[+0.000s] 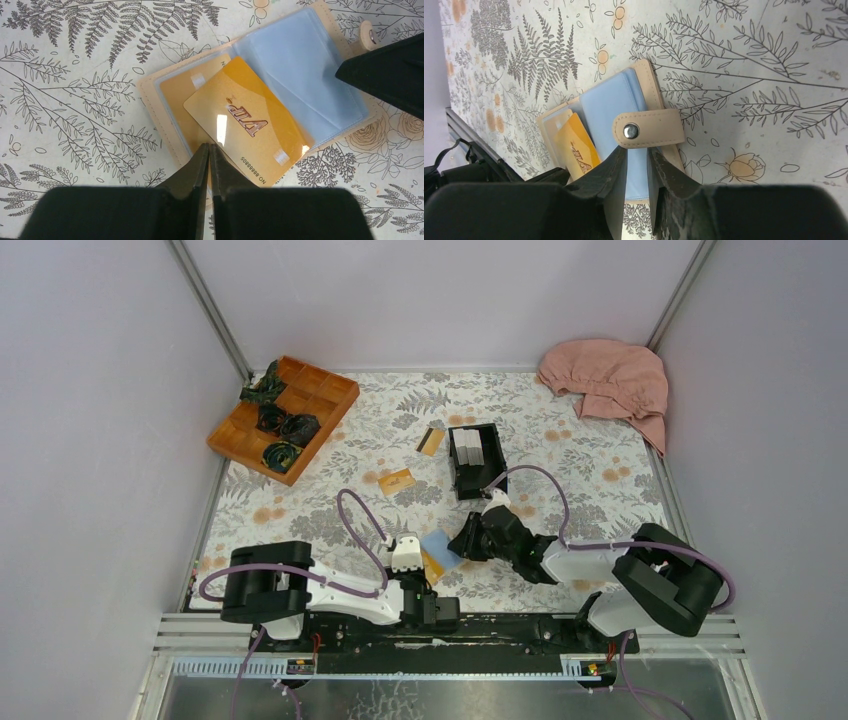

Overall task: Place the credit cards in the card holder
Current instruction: Insert the credit card into the card holder.

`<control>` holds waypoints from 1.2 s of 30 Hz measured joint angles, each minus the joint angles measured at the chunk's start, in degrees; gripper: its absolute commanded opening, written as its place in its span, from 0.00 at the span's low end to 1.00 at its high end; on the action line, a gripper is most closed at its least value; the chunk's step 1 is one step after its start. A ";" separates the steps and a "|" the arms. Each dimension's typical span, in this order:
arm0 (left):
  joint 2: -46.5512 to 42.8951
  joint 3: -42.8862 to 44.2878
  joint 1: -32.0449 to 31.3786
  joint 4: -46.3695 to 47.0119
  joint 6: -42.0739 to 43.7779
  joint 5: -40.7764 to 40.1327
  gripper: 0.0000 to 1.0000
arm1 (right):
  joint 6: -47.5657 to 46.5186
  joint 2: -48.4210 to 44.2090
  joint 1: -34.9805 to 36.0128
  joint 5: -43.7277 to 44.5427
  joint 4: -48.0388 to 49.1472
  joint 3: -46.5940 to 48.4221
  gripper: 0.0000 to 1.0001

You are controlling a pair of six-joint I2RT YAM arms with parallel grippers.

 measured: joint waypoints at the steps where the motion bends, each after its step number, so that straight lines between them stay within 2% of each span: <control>1: 0.02 0.00 0.00 0.02 -0.02 -0.07 0.11 | -0.28 -0.02 0.00 0.33 -0.55 0.31 0.28; 36: 0.94 2.43 0.00 1.07 1.14 -3.43 0.12 | -1.29 2.08 -0.02 1.53 -0.74 2.03 0.28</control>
